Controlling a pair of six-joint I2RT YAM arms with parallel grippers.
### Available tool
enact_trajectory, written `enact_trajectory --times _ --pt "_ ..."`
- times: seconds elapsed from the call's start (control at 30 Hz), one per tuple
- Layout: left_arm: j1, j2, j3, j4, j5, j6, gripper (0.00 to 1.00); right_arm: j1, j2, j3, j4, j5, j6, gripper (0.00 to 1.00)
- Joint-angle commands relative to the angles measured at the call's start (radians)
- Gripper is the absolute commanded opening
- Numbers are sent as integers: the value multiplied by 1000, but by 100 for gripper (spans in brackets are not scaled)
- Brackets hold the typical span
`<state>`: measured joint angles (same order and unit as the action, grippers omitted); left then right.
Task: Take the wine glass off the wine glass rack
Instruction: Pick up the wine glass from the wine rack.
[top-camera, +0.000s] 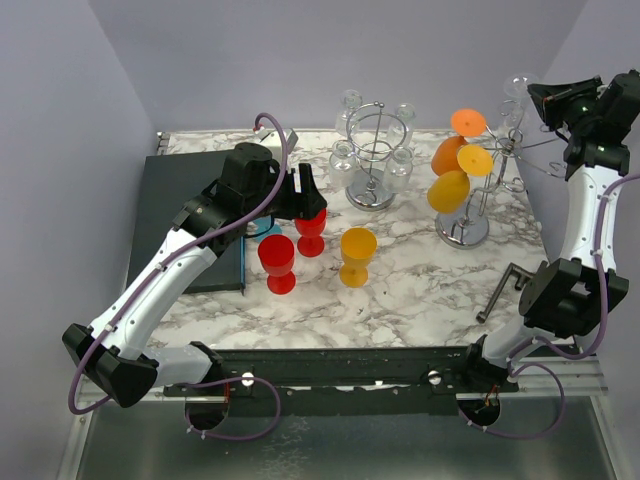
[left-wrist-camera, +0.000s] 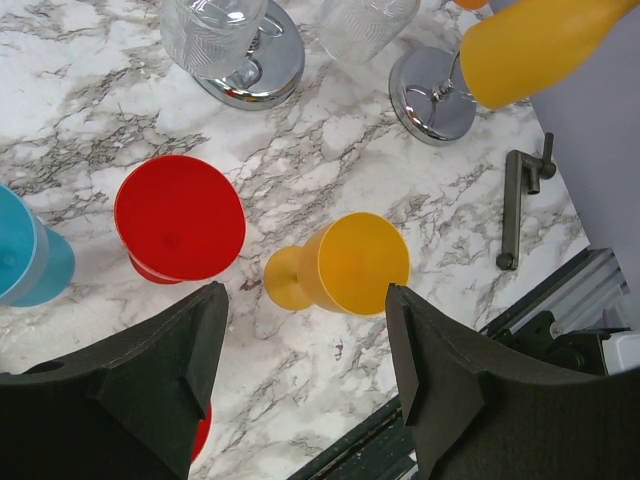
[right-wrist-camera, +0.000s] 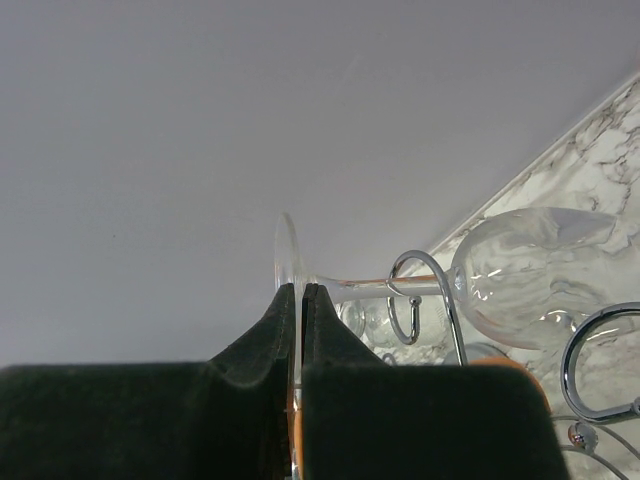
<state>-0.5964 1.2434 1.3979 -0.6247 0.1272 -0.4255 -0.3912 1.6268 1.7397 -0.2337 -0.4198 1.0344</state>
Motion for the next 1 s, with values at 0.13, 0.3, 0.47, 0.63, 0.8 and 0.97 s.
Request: enact_trajectory --times 0.13,0.3,0.47,0.63,0.8,0.97 --pt "6 -15 -10 28 23 4 71 -2 -42 -12 -34 -23 -33 1" --pt "7 -15 -11 29 25 3 71 -3 -50 -26 -37 -86 -40 1" --pt "7 -15 -10 29 26 2 71 -2 -48 -19 -37 -140 -40 1" --pt "6 -16 -8 27 26 1 71 -2 -41 -6 -40 -174 -35 0" --pt "6 -15 -8 27 25 -1 71 -2 -38 -14 -31 -213 -23 1" --pt "7 -14 -9 28 26 -3 71 -2 -39 -12 -33 -234 -21 1"
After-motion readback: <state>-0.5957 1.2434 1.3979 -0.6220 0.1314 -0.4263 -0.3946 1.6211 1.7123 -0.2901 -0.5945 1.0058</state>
